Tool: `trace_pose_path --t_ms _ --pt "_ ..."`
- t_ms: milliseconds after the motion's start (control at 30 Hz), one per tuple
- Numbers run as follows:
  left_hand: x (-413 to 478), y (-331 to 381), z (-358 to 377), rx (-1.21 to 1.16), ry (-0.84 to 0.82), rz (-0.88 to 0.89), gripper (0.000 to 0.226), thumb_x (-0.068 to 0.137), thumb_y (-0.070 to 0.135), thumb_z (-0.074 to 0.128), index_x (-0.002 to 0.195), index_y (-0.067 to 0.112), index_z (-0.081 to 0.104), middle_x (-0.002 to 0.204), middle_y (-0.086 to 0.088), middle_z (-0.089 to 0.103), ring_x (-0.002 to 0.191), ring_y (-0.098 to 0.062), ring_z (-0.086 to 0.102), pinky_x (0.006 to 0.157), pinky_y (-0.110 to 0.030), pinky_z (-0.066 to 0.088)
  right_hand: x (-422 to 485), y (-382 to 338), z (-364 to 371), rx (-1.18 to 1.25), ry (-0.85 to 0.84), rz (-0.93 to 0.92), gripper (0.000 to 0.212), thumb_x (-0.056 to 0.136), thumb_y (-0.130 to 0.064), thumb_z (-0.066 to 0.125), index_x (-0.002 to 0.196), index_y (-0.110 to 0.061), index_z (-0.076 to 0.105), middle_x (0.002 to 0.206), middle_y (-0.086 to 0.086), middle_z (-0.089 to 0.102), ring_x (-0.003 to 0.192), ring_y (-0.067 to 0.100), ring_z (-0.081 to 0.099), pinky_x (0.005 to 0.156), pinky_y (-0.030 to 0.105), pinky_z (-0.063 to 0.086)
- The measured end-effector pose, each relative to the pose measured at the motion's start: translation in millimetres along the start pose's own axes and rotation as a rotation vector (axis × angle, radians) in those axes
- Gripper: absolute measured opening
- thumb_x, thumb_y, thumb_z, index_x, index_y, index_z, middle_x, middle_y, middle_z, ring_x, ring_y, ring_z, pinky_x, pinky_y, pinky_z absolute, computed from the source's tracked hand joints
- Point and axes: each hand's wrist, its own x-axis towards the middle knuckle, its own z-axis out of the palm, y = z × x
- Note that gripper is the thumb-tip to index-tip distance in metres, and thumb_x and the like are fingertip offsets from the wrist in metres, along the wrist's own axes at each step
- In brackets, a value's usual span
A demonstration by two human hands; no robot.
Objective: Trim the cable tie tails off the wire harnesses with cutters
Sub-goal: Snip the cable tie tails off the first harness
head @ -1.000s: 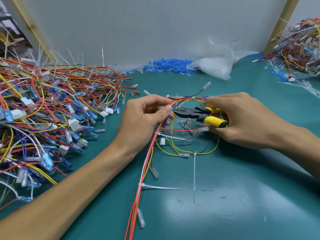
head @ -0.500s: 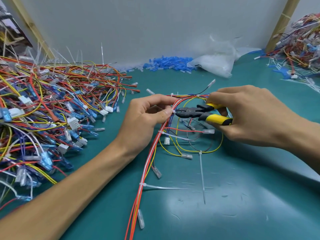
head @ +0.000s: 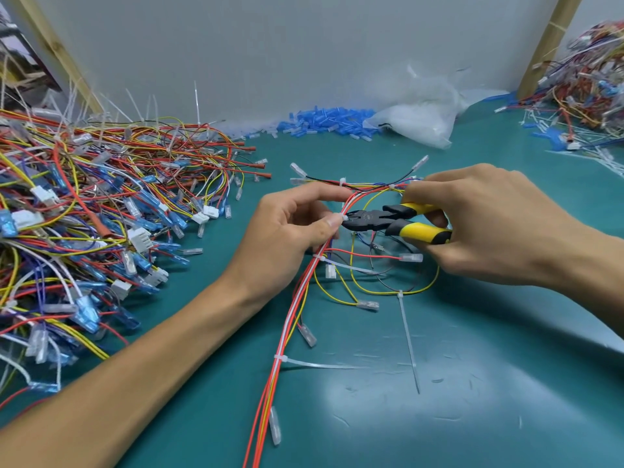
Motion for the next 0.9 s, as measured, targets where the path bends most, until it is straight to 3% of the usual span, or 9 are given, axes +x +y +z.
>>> trace_pose_path --t_ms 67,267,433,600,767,900 --pt "0.6 0.4 -0.8 -0.008 0.003 -0.006 0.027 0.095 -0.007 0.062 0.119 0.001 0.072 0.075 -0.014 0.051 0.069 -0.021 0.045 0.063 -0.018 0.042 0.4 -0.8 0.6 -0.005 0.000 0.005 0.034 0.085 -0.053 0.058 0.072 -0.034 0.033 0.070 -0.007 0.052 0.067 0.034 0.046 0.051 0.030 0.029" --pt "0.0 2.6 0.4 -0.016 -0.012 -0.021 0.028 0.096 -0.006 0.061 0.122 0.001 0.070 0.078 -0.027 0.064 0.067 -0.016 0.061 0.069 -0.033 0.044 0.3 0.2 1.1 -0.015 0.004 0.012 0.029 0.084 -0.052 0.058 0.073 -0.031 0.042 0.064 -0.005 0.052 0.065 0.034 0.047 0.050 0.029 0.028" --pt "0.9 -2.0 -0.7 -0.026 0.007 0.005 0.028 0.095 -0.009 0.062 0.121 -0.002 0.070 0.072 -0.019 0.054 0.061 -0.014 0.058 0.064 -0.022 0.047 0.1 2.1 1.9 -0.034 0.011 0.006 0.032 0.084 -0.052 0.058 0.073 -0.024 0.047 0.058 -0.001 0.051 0.063 0.034 0.046 0.049 0.029 0.027" --pt "0.7 -2.6 -0.9 0.016 0.025 0.043 0.021 0.094 -0.007 0.066 0.110 0.004 0.074 0.069 -0.016 0.057 0.062 -0.017 0.058 0.064 -0.027 0.048 0.1 0.6 1.1 -0.042 0.010 0.024 0.029 0.084 -0.051 0.059 0.074 -0.026 0.048 0.059 -0.002 0.052 0.062 0.032 0.047 0.050 0.028 0.025" --pt "1.7 -1.8 -2.7 0.062 0.060 0.098 0.030 0.091 -0.010 0.069 0.106 0.015 0.077 0.068 -0.016 0.063 0.059 -0.013 0.053 0.060 -0.023 0.047 0.3 -4.2 -1.8 -0.020 0.037 0.035 0.031 0.082 -0.052 0.059 0.069 -0.037 0.035 0.064 -0.010 0.048 0.062 0.027 0.042 0.051 0.027 0.022" --pt "2.6 -2.0 -5.2 0.094 0.017 0.119 0.027 0.091 -0.011 0.068 0.104 0.010 0.079 0.068 -0.025 0.065 0.059 -0.015 0.048 0.058 -0.025 0.041 -0.8 -3.8 -1.1 -0.063 0.043 0.003 0.025 0.084 -0.053 0.052 0.077 -0.029 0.050 0.067 -0.007 0.050 0.064 0.032 0.043 0.051 0.028 0.026"
